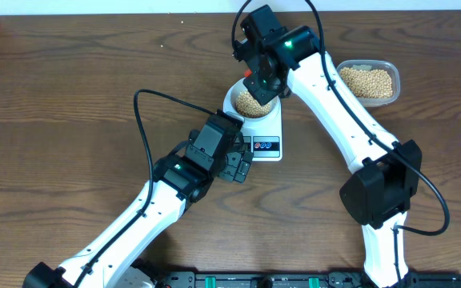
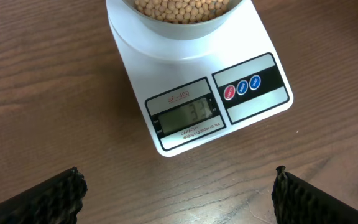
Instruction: Scoop item into bowl and weigh 50g on scale
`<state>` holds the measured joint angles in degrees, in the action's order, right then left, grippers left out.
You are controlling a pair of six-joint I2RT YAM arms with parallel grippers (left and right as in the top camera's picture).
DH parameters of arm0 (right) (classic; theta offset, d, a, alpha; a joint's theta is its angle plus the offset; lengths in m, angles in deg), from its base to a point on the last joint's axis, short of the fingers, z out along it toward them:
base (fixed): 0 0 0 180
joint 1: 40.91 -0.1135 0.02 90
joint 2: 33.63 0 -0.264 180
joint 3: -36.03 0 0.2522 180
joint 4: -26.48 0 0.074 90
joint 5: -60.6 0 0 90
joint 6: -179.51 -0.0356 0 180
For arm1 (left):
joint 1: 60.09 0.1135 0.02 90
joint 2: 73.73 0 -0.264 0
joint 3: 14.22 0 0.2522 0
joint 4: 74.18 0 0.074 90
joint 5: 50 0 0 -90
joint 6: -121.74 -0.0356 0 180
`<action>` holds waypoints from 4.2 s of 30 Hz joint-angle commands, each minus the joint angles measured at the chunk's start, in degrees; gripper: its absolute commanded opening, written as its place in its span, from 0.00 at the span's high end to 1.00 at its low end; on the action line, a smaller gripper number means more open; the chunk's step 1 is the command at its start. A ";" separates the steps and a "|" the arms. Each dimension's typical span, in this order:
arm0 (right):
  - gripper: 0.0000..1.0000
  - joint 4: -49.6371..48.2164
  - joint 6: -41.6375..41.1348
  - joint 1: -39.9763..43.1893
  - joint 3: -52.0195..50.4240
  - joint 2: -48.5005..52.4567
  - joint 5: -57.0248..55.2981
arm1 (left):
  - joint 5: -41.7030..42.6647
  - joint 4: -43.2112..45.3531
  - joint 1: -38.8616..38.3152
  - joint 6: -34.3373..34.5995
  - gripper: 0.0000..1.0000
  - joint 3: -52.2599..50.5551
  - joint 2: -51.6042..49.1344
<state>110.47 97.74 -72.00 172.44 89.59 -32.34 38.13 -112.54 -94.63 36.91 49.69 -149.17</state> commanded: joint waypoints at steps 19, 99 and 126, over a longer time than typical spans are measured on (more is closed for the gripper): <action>0.99 -0.17 1.55 7.76 1.44 -5.62 17.18 | -0.52 0.02 0.28 0.07 0.02 -0.59 -0.15; 0.99 12.37 4.00 39.04 1.25 -5.92 18.91 | -0.52 0.02 0.28 0.09 0.02 -0.59 -0.17; 0.99 9.70 1.44 38.99 1.25 -5.92 15.26 | -0.52 0.02 0.28 0.07 0.02 -0.59 -0.15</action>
<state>120.27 100.93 -33.14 172.60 85.87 -16.08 38.13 -112.54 -94.63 36.91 49.69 -149.17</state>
